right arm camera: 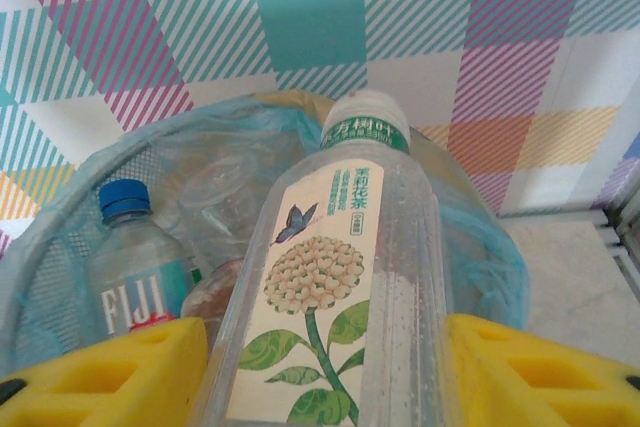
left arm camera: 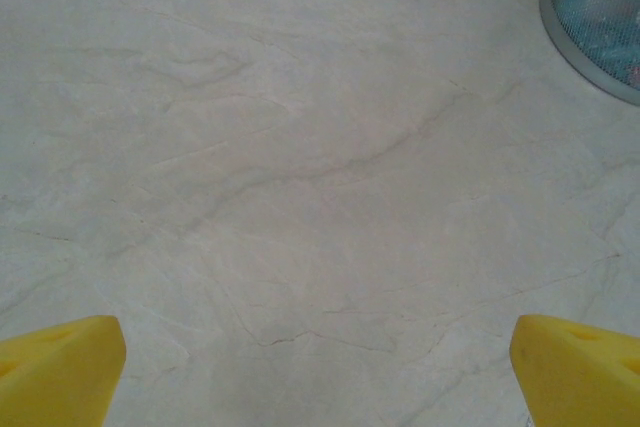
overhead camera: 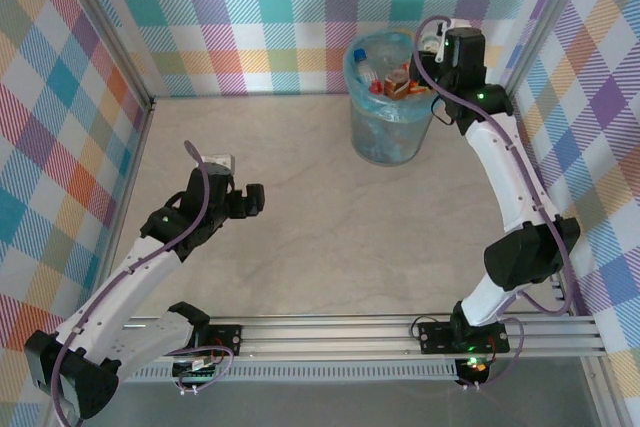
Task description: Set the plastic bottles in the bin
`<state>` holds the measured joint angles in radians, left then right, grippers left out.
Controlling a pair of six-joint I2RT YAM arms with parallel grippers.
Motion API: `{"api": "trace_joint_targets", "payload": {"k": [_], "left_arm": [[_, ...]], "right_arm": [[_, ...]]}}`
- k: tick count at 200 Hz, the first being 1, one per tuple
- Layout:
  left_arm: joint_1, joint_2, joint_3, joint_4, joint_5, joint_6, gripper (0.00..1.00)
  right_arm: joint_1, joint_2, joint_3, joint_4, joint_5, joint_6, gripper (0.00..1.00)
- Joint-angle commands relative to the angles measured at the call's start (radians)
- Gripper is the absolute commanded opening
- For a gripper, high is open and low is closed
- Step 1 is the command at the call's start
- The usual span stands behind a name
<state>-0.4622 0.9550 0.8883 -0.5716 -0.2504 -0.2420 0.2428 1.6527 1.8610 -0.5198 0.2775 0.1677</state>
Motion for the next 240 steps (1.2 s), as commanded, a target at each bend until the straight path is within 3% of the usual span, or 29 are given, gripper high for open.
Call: {"api": "trace_joint_targets", "payload": {"k": [1, 54, 112, 181, 240], "left_arm": [[0.007, 0.0, 0.032, 0.022, 0.013, 0.006, 0.99], [0.007, -0.002, 0.042, 0.01, 0.021, 0.013, 0.99], [0.008, 0.02, 0.063, 0.01, 0.036, 0.018, 0.99], [0.008, 0.053, 0.097, 0.012, 0.049, 0.017, 0.98], [0.008, 0.065, 0.117, 0.007, 0.053, 0.012, 0.98]], "right_arm": [[0.006, 0.025, 0.109, -0.174, -0.02, 0.061, 0.58], [0.006, 0.139, 0.373, -0.471, -0.081, 0.117, 0.57], [0.004, 0.262, 0.595, -0.681, -0.109, 0.14, 0.55], [-0.015, 0.376, 0.782, -0.809, -0.158, 0.156, 0.53], [-0.039, 0.36, 0.76, -0.802, -0.194, 0.18, 0.55]]}}
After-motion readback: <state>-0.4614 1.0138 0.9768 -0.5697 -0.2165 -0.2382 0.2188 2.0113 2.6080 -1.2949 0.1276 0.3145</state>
